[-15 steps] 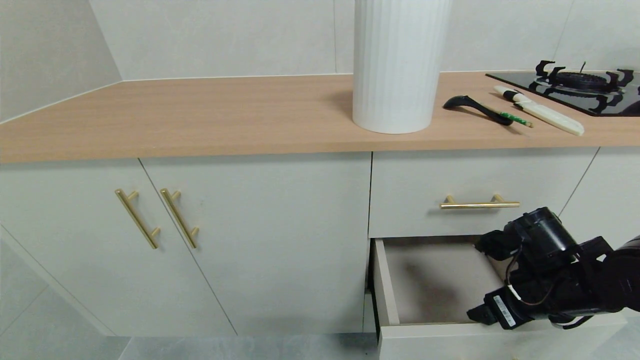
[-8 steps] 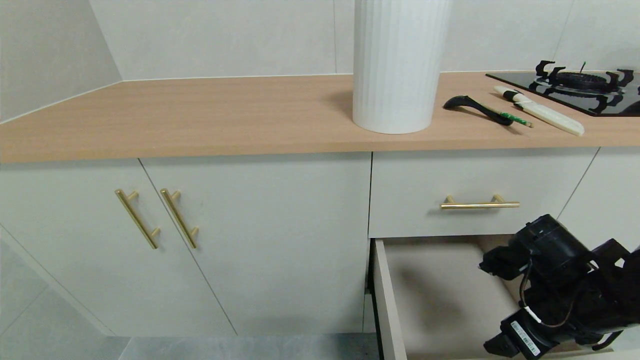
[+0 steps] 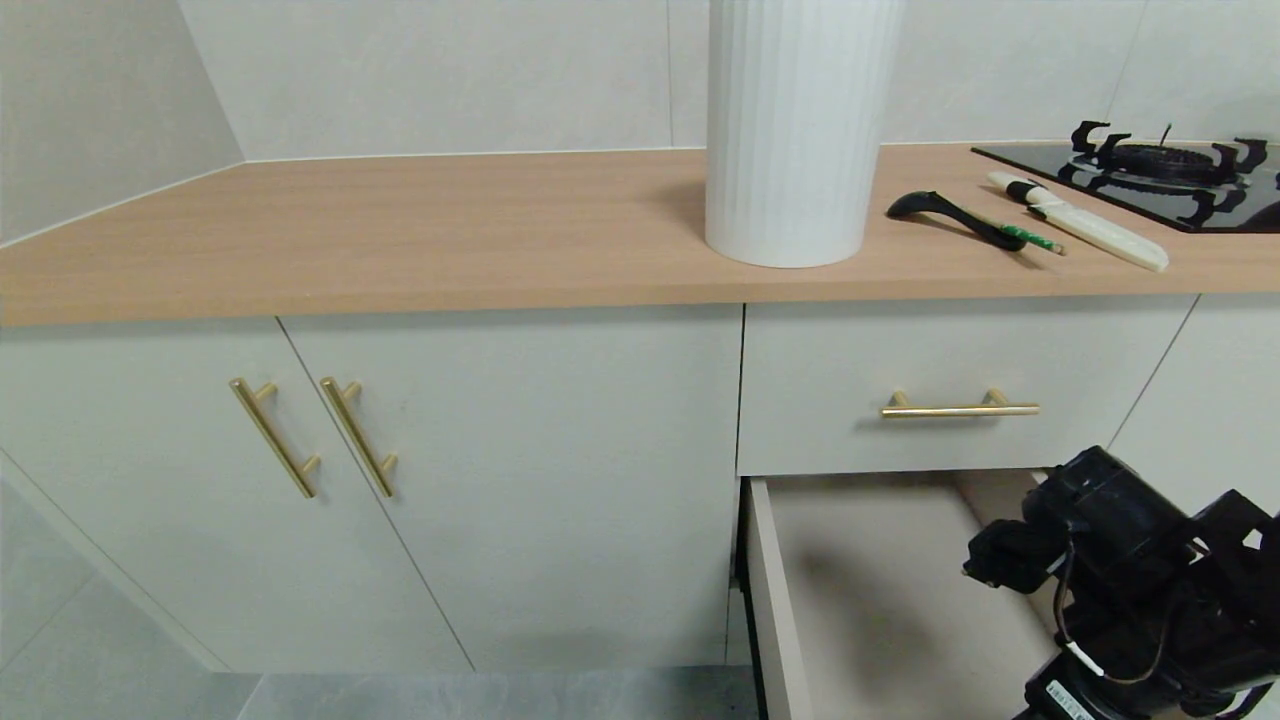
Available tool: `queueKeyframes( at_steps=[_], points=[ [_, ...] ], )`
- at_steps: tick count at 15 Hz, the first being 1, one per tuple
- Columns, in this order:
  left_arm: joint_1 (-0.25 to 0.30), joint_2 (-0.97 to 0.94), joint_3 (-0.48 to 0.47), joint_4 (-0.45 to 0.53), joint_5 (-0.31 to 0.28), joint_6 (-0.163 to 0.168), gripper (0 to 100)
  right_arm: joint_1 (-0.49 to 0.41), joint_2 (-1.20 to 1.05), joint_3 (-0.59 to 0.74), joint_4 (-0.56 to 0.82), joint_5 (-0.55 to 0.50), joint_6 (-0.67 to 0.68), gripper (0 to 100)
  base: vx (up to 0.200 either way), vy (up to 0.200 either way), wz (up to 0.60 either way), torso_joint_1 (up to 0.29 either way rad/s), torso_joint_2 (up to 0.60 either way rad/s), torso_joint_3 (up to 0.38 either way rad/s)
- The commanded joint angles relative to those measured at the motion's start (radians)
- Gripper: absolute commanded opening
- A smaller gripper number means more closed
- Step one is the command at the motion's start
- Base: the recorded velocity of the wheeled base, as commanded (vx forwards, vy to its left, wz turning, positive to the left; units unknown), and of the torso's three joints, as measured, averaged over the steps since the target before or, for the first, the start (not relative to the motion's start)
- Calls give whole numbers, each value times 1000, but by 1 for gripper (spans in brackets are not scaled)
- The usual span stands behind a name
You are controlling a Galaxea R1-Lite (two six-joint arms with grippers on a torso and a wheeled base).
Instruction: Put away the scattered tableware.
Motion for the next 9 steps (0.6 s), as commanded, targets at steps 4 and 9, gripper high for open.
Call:
queueKeyframes(
  at_steps=[4, 9],
  points=[
    [0, 2, 0, 0, 0, 0, 100, 26, -18, 9, 130, -1, -86, 100, 0, 0, 0, 0, 0, 0],
    [0, 2, 0, 0, 0, 0, 100, 19, -25, -38, 81, -5, -16, 100, 0, 0, 0, 0, 0, 0]
  ],
)
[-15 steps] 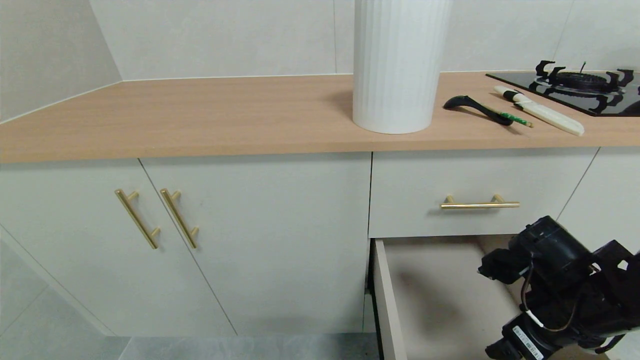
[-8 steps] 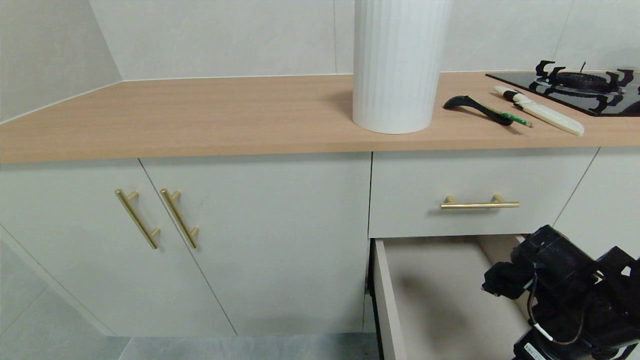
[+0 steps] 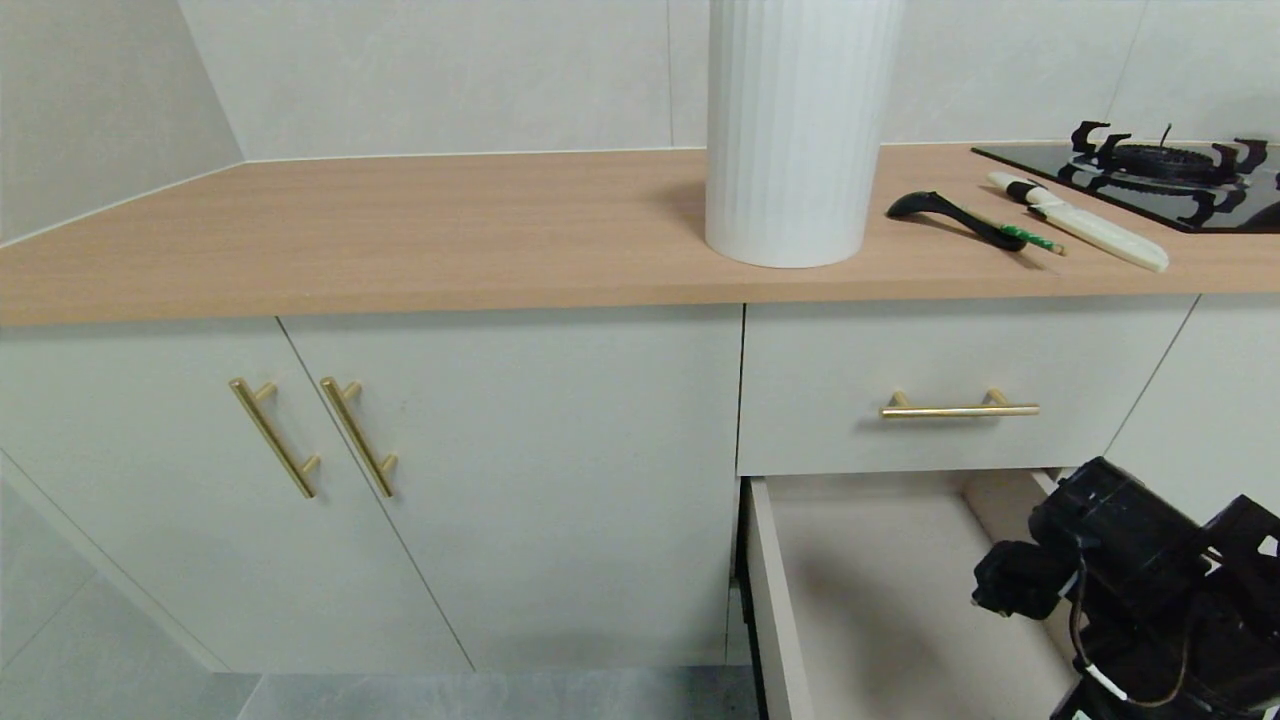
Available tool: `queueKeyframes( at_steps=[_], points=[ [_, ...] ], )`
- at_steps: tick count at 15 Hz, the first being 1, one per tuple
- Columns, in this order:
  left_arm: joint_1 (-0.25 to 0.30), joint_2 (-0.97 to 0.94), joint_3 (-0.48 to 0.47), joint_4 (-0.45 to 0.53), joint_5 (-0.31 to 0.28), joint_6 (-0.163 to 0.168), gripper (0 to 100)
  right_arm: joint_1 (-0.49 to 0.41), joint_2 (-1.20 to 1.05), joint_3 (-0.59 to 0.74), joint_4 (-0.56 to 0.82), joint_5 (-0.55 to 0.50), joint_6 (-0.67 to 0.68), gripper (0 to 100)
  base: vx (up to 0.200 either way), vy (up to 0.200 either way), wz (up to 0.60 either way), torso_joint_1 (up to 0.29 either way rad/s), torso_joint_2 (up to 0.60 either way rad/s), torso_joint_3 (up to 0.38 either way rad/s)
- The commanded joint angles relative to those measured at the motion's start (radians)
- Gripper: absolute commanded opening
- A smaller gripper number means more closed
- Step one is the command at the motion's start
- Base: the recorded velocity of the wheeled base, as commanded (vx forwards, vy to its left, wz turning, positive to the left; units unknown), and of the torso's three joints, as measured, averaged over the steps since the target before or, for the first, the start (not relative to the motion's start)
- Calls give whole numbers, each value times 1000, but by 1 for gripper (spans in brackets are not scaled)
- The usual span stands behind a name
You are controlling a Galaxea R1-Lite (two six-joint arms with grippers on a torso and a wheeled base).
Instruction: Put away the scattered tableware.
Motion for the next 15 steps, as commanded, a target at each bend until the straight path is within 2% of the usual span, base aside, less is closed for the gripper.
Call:
queueKeyframes(
  at_steps=[1, 3, 4, 6, 15],
  points=[
    [0, 2, 0, 0, 0, 0, 100, -6, -8, -26, -61, -4, 63, 100, 0, 0, 0, 0, 0, 0],
    [0, 2, 0, 0, 0, 0, 100, -40, -26, -24, -189, -8, 121, 100, 0, 0, 0, 0, 0, 0],
    [0, 2, 0, 0, 0, 0, 100, -69, -42, -17, -303, -10, 142, 100, 0, 0, 0, 0, 0, 0],
    [0, 2, 0, 0, 0, 0, 100, -87, -63, -14, -389, -11, 184, 100, 0, 0, 0, 0, 0, 0],
    [0, 2, 0, 0, 0, 0, 100, -92, -231, -12, -421, -11, 176, 100, 0, 0, 0, 4, -12, -7]
  ],
)
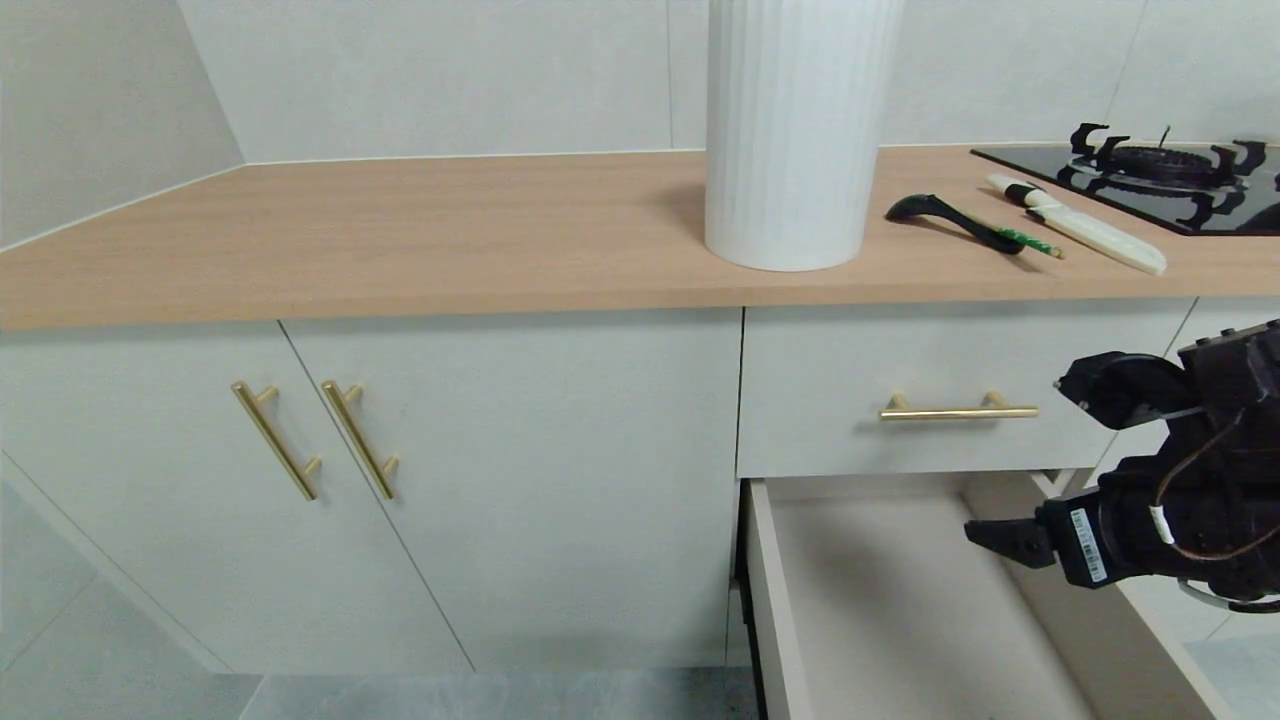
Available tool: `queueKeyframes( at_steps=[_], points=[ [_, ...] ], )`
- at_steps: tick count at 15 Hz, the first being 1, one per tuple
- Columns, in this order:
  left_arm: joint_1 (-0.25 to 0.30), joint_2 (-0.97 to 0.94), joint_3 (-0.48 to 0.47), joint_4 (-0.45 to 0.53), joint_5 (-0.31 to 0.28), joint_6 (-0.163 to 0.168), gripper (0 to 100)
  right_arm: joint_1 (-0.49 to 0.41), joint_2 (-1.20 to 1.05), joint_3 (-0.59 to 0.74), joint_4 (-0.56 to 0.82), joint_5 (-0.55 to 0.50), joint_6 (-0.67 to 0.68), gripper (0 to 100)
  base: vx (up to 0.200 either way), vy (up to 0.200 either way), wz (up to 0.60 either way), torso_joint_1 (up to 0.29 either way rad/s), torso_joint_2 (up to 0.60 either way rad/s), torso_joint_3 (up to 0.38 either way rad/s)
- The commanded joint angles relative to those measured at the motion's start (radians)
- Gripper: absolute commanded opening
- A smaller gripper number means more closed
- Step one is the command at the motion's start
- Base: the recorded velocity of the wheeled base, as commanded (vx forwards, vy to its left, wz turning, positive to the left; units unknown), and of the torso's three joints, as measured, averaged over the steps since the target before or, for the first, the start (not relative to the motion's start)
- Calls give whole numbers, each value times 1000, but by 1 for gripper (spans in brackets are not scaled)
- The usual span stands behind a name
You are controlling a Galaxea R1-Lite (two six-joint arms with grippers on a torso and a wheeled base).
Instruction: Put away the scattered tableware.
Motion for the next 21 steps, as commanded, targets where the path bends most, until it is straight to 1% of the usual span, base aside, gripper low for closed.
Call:
queueKeyframes(
  at_steps=[1, 4, 14, 16, 17, 21],
  points=[
    [0, 2, 0, 0, 0, 0, 100, 1, -36, 0, -1, 0, -1, 100, 0, 0, 0, 71, -256, -203],
    [0, 2, 0, 0, 0, 0, 100, 1, -42, 2, -1, 0, -9, 100, 0, 0, 0, 74, -248, -273],
    [0, 2, 0, 0, 0, 0, 100, -2, -40, -5, -1, -19, -9, 100, 0, 0, 0, 178, -497, -289],
    [0, 2, 0, 0, 0, 0, 100, -2, -37, -28, -12, -19, -27, 100, 0, 0, 0, 110, -259, -149],
    [0, 2, 0, 0, 0, 0, 100, -4, -31, -49, -38, -17, -38, 100, 0, 0, 0, 51, -105, -56],
    [0, 2, 0, 0, 0, 0, 100, -67, 56, -164, -61, -19, -53, 100, 0, 0, 0, 8, -14, -8]
  ],
)
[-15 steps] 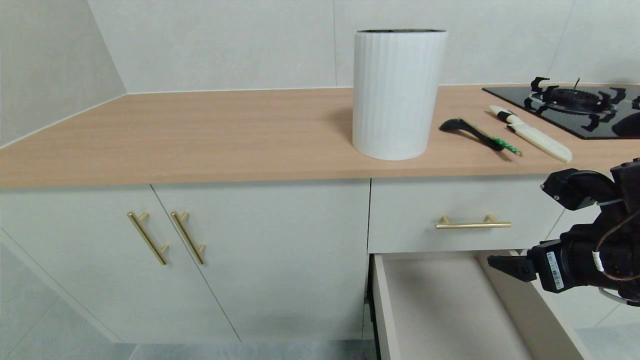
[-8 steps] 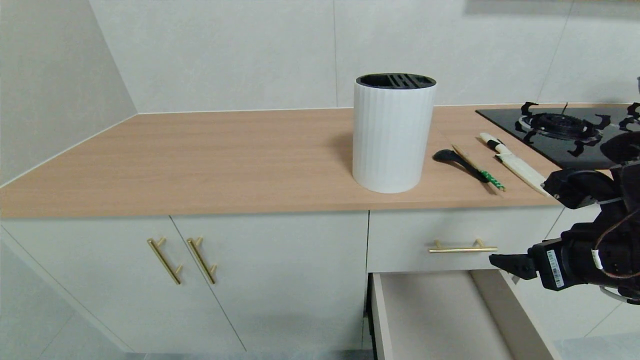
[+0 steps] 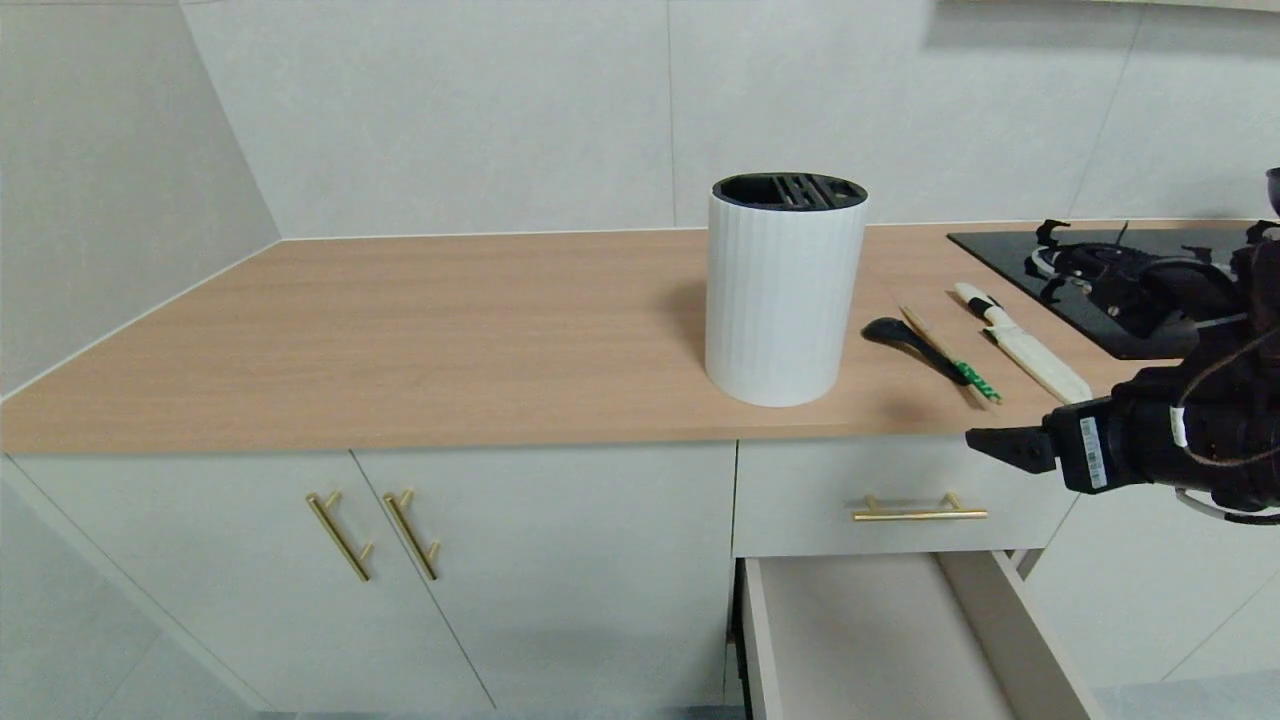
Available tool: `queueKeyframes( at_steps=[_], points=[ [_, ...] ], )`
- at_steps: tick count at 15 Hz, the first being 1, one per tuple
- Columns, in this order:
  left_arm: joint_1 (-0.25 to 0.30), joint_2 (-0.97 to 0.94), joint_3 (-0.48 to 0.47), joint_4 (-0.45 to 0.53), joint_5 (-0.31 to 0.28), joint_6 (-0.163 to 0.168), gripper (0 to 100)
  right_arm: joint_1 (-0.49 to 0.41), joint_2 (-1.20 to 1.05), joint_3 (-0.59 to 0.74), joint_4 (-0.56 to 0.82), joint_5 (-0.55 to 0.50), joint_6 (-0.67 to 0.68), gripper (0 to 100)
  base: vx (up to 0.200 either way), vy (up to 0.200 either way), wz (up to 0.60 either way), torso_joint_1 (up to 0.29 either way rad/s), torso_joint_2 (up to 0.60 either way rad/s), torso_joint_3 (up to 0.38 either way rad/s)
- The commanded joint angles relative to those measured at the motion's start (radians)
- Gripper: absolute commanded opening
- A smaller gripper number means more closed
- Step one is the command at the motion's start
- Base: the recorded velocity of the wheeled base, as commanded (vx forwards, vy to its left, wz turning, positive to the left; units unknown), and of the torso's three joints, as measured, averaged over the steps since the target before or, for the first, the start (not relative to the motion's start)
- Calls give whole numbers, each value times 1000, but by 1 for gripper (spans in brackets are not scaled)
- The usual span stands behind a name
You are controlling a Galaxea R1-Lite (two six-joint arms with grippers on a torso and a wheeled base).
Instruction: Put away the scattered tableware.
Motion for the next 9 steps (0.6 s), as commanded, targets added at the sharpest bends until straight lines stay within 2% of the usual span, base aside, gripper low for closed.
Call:
queueKeyframes(
  at_steps=[1, 3, 6, 9],
  points=[
    [0, 2, 0, 0, 0, 0, 100, -31, 65, -45, -13, 0, -1, 100, 0, 0, 0, 0, 0, 0],
    [0, 2, 0, 0, 0, 0, 100, -60, 131, -75, -66, -11, 3, 100, 0, 0, 0, 0, 0, 0],
    [0, 2, 0, 0, 0, 0, 100, -156, 228, -82, -168, -9, 6, 100, 0, 0, 0, 0, 0, 0],
    [0, 0, 0, 0, 0, 0, 100, -158, 278, -71, -263, -14, 9, 100, 0, 0, 0, 0, 0, 0]
  ],
)
